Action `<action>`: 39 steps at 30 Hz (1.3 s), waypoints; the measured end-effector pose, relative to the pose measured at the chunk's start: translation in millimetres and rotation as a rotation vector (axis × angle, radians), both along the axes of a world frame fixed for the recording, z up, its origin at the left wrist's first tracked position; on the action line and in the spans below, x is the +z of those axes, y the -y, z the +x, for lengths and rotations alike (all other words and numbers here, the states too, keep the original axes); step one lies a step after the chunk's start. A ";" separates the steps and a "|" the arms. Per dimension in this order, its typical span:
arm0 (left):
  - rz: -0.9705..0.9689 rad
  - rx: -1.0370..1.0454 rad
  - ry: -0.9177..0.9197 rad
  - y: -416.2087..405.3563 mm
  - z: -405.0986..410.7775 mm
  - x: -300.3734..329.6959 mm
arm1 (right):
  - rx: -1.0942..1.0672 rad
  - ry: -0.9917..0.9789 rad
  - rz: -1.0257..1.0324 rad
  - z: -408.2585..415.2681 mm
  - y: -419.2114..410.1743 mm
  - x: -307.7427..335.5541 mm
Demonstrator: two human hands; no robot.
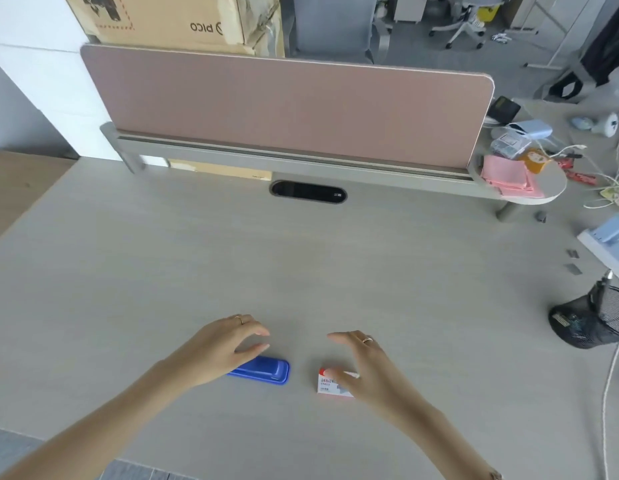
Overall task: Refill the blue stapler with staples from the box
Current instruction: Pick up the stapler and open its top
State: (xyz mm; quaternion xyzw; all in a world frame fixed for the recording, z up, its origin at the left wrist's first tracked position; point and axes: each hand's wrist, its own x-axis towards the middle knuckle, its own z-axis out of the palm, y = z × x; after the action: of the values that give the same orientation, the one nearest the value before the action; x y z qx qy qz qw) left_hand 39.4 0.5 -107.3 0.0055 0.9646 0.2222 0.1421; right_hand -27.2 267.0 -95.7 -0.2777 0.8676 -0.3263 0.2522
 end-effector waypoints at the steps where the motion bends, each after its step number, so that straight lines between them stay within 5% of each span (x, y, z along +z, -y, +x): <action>1: 0.009 -0.022 0.008 -1.0 1.5 -2.5 | 0.001 -0.001 0.007 1.7 0.9 -6.2; 12: 0.053 -0.135 -0.080 3.1 15.2 -39.0 | -0.031 -0.040 -0.028 26.8 28.7 -76.8; 25: 0.244 -0.142 -0.225 -6.5 6.8 -71.2 | -0.014 -0.338 -0.161 21.9 46.0 -102.1; 39: 0.422 -0.113 -0.300 -16.2 -3.5 -88.3 | -0.164 -0.434 -0.139 19.2 56.1 -123.5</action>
State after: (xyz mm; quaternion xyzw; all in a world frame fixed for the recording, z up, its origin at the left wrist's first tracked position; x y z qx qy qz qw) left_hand 35.9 16.7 -195.5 0.1220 0.9052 0.4070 0.0055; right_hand -8.0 210.9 -219.2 -0.2866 0.8966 -0.3374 0.0128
